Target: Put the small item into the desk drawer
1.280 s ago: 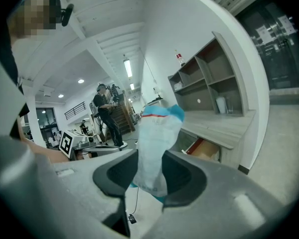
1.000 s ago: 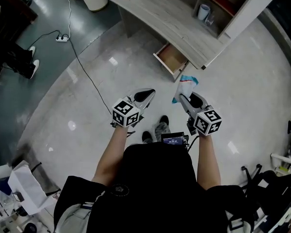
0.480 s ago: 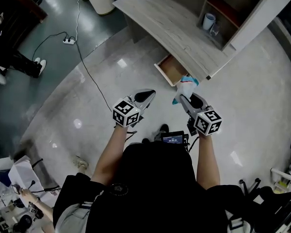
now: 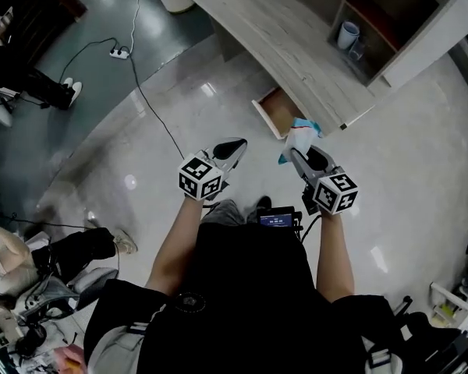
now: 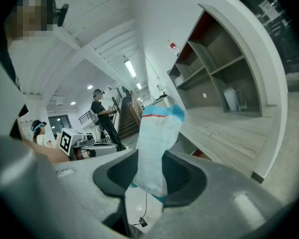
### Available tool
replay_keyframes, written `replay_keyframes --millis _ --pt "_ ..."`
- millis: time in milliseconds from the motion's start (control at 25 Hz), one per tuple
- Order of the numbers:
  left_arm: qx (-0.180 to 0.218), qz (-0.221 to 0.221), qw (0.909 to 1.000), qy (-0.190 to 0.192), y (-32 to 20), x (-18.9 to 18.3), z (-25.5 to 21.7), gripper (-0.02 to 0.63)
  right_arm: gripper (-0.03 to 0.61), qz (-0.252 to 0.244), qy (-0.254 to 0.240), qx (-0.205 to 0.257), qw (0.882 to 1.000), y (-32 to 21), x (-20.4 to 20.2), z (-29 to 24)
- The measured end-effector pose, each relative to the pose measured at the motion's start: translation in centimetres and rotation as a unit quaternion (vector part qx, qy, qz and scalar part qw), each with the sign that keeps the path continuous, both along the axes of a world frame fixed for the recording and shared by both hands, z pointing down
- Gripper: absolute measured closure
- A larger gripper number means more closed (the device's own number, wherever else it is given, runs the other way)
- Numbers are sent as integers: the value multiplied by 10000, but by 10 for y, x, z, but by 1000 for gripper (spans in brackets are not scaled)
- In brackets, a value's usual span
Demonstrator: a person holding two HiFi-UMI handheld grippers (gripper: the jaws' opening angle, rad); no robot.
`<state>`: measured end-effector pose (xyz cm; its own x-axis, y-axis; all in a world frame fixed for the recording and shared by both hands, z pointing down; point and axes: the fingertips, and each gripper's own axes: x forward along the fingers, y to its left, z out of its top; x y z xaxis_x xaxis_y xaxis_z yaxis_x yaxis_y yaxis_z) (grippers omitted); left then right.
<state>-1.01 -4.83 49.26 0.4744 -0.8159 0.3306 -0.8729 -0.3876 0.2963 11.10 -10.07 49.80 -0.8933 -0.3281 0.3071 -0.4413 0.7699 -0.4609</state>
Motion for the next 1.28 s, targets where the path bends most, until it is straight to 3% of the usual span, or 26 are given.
replay_keyframes --millis 280,560,1280 --pt "-60 -48 9999 89 -1 -3 8 612 428 -158 131 -36 9998 2 -11 6" --pt "-41 160 9997 156 -27 -28 10 612 428 90 208 -29 9997 -19 -32 5" --pt "58 1174 9926 290 -110 -100 12 612 427 880 445 99 9951 -78 -104 1"
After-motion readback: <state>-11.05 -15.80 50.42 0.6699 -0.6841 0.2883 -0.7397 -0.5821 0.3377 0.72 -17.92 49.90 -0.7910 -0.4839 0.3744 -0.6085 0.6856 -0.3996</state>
